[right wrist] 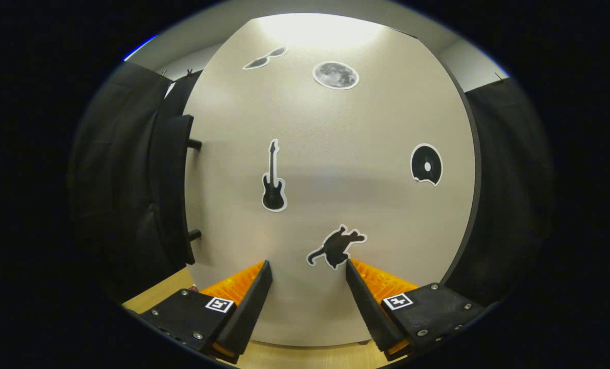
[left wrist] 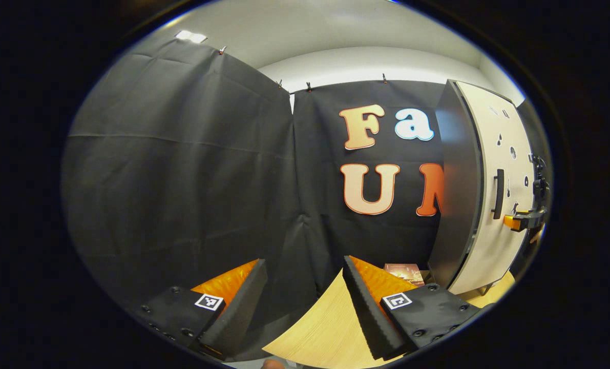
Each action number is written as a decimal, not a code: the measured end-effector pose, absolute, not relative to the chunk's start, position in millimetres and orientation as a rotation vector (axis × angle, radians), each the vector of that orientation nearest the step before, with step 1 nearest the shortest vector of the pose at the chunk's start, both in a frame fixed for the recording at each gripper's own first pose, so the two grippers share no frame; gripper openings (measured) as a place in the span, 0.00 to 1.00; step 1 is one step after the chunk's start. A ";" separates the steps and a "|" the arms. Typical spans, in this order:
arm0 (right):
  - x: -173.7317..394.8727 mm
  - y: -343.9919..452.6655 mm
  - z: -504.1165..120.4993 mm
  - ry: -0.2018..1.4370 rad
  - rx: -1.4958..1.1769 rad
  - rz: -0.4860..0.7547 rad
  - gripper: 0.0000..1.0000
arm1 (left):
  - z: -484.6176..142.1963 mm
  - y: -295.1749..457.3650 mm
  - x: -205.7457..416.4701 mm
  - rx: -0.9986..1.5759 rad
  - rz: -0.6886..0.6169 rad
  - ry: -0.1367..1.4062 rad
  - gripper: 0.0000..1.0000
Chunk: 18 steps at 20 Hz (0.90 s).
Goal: Open the cabinet door with the right hand, grasp the bottle in the cabinet with the left hand and place it on the coaster, then close the cabinet door with the right hand.
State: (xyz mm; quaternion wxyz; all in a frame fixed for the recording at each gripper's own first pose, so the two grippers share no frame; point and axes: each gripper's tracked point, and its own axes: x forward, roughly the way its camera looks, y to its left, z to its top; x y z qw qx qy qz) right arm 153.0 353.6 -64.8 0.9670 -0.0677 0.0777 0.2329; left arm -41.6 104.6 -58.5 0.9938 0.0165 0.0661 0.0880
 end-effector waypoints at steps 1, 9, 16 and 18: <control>152.1 353.7 -66.6 0.156 -0.155 0.465 0.91 | -56.3 103.8 -41.3 0.035 0.173 0.132 0.94; 148.5 350.8 -65.9 0.144 -0.194 0.433 0.93 | -46.3 95.8 -40.4 0.046 0.153 0.126 0.94; 138.4 338.8 -44.5 0.106 -0.217 0.435 0.93 | -22.0 87.4 -28.6 0.068 0.112 0.097 0.94; 121.4 324.8 -24.5 0.089 -0.213 0.440 0.94 | -13.7 86.4 -23.6 0.067 0.097 0.086 0.94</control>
